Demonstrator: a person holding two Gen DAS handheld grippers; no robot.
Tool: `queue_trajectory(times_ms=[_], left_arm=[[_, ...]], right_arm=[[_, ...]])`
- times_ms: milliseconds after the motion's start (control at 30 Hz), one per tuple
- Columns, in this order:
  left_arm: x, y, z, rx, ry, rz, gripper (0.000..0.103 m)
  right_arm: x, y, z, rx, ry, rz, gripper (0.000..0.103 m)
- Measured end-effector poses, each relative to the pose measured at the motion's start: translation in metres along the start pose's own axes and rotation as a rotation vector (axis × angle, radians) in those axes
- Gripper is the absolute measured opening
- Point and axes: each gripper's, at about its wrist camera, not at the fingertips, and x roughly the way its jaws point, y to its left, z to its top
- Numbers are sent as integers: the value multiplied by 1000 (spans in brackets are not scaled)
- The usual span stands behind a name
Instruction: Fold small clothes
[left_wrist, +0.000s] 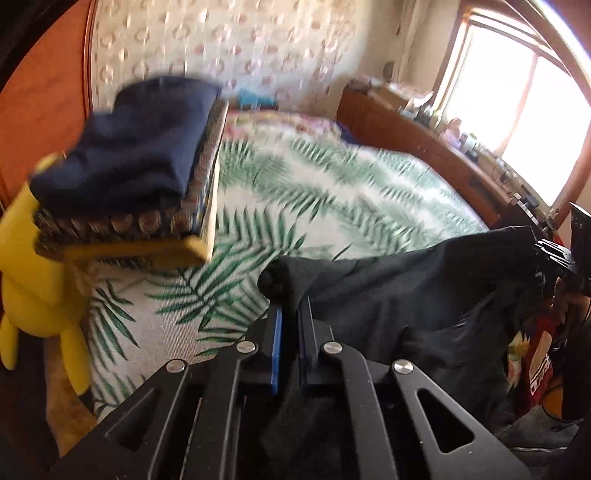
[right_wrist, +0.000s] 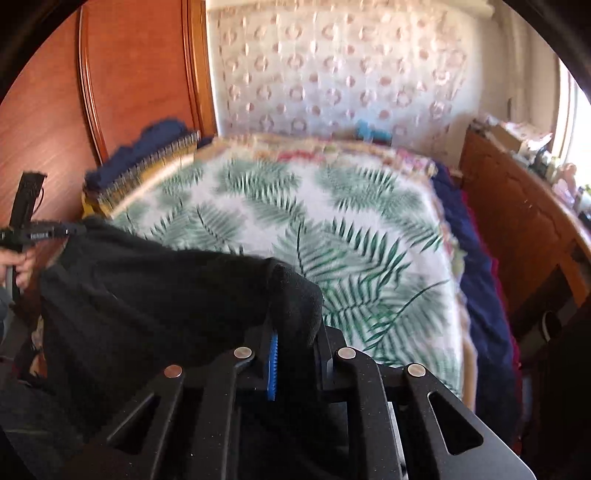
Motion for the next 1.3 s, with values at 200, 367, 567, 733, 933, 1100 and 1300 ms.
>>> queue_trajectory(times_ms=[200,367,567,733,933,1100,1300], left_arm=[[-86,-30,1,25,-209,7,7],[-132,-40,-5,15,-326,19,7],[-177,-51,2,30,-450,9,7],[-203,-57,-1,28,-539,1,7],[-218,-61,19,54,-604,5,7],[-222,-65,59,106,-666,39,7],[-161,-51,125,139,-604,157,7]], right_arm=[[-70,7,6,0,-131,-12,13],[-123,17,-2,-7,-243,-26,13],[-171,24,1,-31,-347,-45,13],[-211,29,-9,-39,-450,-55,13],[-225,32,-9,-80,-518,-102,13],[-207,39,2,-101,-551,-119,13],[-148,27,40,-132,-518,-194,13]])
